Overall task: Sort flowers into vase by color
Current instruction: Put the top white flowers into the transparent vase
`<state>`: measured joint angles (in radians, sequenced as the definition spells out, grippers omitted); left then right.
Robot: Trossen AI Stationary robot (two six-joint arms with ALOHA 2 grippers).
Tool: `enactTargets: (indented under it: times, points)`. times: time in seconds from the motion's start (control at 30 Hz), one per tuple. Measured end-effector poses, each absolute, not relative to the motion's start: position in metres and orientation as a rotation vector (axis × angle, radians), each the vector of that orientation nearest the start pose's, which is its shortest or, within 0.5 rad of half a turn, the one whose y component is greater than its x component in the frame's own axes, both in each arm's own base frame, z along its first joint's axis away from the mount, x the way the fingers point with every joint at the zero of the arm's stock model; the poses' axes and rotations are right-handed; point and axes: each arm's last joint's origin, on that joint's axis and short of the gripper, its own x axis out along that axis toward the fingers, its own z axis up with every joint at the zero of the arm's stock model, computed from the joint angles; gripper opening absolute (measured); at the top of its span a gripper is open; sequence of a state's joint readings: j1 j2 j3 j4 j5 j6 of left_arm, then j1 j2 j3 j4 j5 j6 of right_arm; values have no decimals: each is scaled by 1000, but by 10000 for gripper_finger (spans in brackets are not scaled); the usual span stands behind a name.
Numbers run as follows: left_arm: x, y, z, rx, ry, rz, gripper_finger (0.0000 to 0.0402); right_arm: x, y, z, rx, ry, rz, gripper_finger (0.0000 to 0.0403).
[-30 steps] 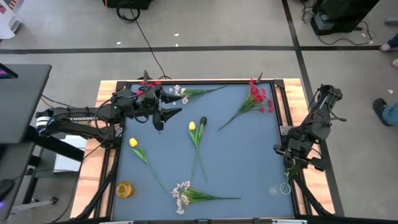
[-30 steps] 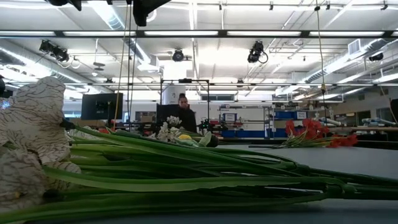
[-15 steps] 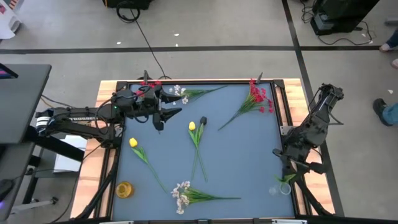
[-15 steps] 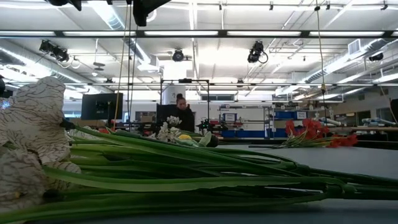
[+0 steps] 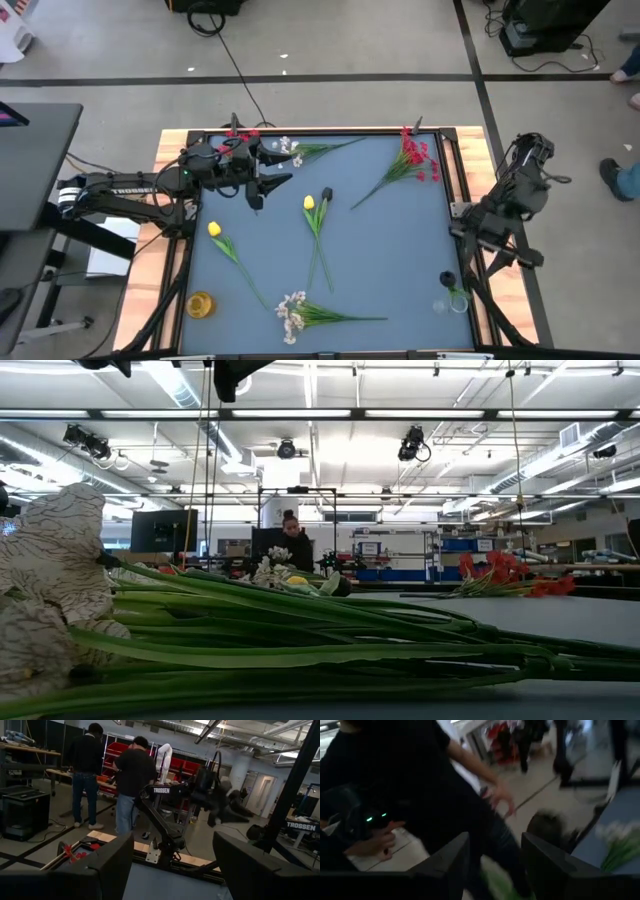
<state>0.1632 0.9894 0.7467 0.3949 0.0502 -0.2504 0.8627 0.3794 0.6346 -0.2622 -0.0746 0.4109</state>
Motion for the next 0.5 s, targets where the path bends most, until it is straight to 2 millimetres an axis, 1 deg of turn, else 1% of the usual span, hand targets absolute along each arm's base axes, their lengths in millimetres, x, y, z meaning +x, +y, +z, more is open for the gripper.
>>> enactTargets:
  times: [0.1, 0.17, 0.27, 0.37, 0.5]
  points:
    - [220, 35, 338, -233, -165, 94, 277, 58, 65, 335, 342, 102, 812, 188]
    - [220, 35, 338, -234, -165, 93, 277, 59, 61, 342, 317, 48, 692, 188]
    - [220, 35, 338, -234, -165, 93, 277, 64, 55, 346, 290, 3, 443, 187]
    - [220, 35, 338, -234, -165, 93, 277, 73, 52, 348, 304, -29, 214, 187]
    - [220, 35, 338, -234, -164, 93, 277, 87, 52, 352, 364, -83, 29, 187]
